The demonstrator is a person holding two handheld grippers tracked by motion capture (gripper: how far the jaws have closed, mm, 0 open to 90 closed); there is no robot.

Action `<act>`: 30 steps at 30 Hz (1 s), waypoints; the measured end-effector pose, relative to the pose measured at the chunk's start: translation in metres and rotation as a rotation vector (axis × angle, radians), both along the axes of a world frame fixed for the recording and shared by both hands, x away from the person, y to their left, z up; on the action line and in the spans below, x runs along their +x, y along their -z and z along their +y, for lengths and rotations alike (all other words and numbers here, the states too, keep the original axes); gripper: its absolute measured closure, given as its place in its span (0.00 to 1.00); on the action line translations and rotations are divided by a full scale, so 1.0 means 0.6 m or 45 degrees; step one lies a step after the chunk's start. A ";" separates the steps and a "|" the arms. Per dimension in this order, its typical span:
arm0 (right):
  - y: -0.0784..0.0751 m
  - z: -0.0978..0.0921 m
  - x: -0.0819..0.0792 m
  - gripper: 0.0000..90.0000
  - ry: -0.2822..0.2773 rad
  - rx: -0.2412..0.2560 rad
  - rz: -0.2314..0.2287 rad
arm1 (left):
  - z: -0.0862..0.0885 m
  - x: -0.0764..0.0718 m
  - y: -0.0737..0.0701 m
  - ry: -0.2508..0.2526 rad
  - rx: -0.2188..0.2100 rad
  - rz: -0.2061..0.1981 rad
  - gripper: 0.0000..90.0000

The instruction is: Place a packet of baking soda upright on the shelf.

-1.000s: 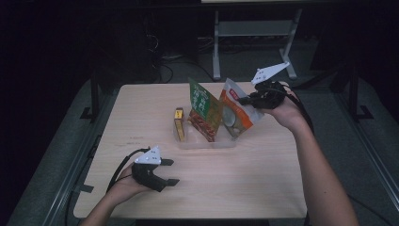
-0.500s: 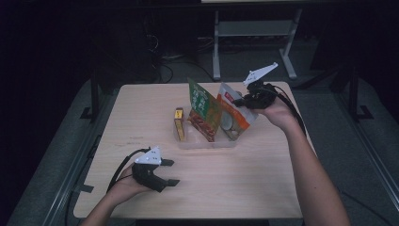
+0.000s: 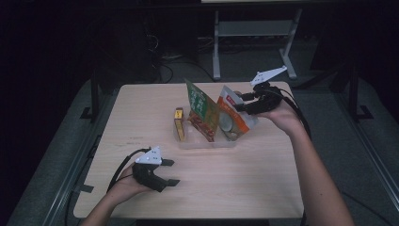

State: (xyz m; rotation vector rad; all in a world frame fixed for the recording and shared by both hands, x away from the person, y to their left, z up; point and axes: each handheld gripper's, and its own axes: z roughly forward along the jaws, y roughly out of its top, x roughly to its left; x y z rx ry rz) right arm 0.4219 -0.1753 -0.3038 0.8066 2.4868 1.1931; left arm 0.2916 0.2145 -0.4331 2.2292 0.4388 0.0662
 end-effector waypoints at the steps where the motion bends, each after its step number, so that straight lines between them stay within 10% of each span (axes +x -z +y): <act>1: -0.002 -0.003 -0.004 0.44 0.012 0.015 -0.001 | 0.000 0.000 0.000 -0.001 0.000 -0.001 0.27; 16: 0.003 -0.065 -0.095 0.26 0.051 0.088 -0.083 | -0.001 0.001 0.001 -0.001 0.019 0.003 0.26; 30: 0.095 -0.096 -0.162 0.29 0.083 0.134 -0.014 | -0.003 0.002 0.005 0.011 0.046 -0.004 0.22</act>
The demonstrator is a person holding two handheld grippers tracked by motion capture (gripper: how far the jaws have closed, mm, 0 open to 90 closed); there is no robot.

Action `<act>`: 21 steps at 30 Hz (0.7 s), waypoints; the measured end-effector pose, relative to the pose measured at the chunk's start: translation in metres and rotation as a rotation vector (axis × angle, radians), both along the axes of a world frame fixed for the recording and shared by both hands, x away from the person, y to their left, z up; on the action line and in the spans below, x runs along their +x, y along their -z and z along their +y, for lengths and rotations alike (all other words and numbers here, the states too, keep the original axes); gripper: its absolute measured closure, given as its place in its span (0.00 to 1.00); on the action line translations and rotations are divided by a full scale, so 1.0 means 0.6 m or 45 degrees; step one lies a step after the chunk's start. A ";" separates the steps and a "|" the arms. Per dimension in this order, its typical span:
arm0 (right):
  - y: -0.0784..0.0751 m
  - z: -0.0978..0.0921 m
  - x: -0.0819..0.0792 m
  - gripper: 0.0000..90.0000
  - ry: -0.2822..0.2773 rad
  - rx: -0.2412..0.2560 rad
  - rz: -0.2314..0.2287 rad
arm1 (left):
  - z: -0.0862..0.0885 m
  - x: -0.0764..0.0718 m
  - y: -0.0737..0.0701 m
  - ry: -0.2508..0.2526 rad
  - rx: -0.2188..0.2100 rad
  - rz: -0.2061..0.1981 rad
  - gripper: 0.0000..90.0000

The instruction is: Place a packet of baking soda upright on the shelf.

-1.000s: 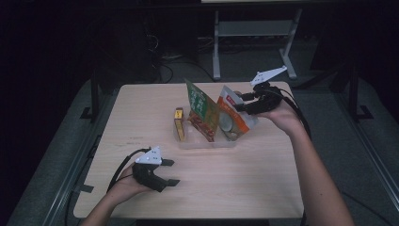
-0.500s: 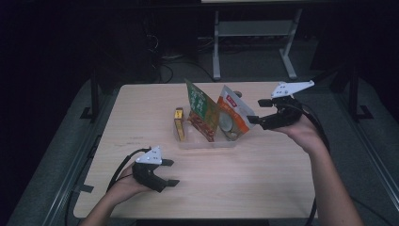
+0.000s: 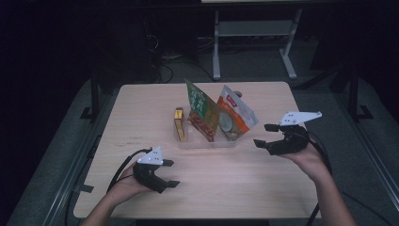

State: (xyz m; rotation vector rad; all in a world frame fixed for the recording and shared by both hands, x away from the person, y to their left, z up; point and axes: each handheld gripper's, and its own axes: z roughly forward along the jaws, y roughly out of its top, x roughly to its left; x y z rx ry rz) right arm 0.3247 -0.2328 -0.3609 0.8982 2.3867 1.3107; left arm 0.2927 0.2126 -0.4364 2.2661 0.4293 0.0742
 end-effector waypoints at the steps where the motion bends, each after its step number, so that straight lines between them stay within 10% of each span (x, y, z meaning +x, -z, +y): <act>1: 0.007 0.000 -0.004 0.29 0.000 0.001 0.011 | -0.001 -0.001 0.001 -0.003 -0.002 0.006 0.22; 21: 0.124 0.050 -0.038 0.26 -0.198 -0.151 0.161 | -0.009 -0.006 0.007 0.022 0.022 0.010 0.20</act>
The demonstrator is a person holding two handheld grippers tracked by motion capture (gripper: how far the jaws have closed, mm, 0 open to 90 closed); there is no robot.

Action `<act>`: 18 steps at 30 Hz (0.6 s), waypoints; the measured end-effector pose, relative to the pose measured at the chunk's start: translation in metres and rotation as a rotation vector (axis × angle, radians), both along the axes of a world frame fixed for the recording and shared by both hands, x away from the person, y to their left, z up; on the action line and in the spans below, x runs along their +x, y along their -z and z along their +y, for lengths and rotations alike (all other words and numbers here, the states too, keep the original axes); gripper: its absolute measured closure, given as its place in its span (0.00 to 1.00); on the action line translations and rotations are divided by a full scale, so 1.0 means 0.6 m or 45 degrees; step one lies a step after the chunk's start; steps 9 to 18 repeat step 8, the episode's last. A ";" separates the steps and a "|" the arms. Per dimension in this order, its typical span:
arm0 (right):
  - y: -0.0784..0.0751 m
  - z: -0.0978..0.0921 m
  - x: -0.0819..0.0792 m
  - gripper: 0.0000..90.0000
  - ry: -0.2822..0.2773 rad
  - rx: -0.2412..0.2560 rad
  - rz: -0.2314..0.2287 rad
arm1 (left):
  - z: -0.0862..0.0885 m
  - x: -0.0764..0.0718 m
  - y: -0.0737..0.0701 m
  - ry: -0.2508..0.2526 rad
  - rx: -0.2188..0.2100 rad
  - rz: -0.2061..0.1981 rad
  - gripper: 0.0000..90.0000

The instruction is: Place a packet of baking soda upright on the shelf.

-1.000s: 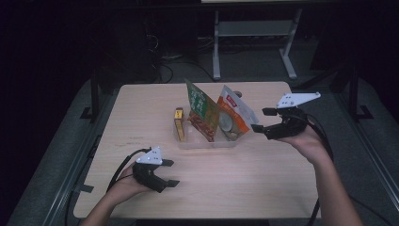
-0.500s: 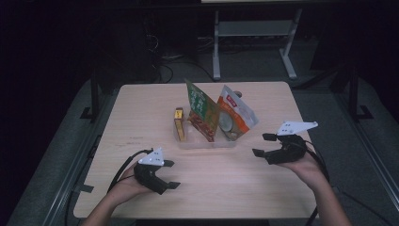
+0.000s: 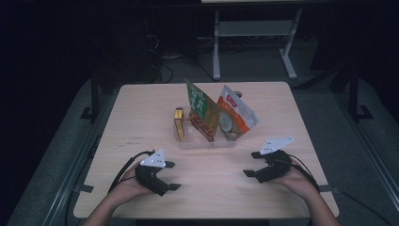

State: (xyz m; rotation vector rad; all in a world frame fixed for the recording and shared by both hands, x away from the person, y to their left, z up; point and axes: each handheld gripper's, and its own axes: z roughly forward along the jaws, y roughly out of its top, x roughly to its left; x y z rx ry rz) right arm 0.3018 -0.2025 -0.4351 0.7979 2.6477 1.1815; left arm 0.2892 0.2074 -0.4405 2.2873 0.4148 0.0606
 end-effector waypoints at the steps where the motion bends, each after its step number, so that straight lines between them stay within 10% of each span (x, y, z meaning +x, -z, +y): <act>1: 0.000 0.002 -0.001 0.26 0.001 -0.009 0.002 | 0.000 0.000 0.000 0.001 0.000 -0.001 0.20; 18: 0.001 0.001 -0.003 0.23 0.000 0.005 -0.025 | -0.001 0.000 0.001 0.001 0.000 -0.001 0.20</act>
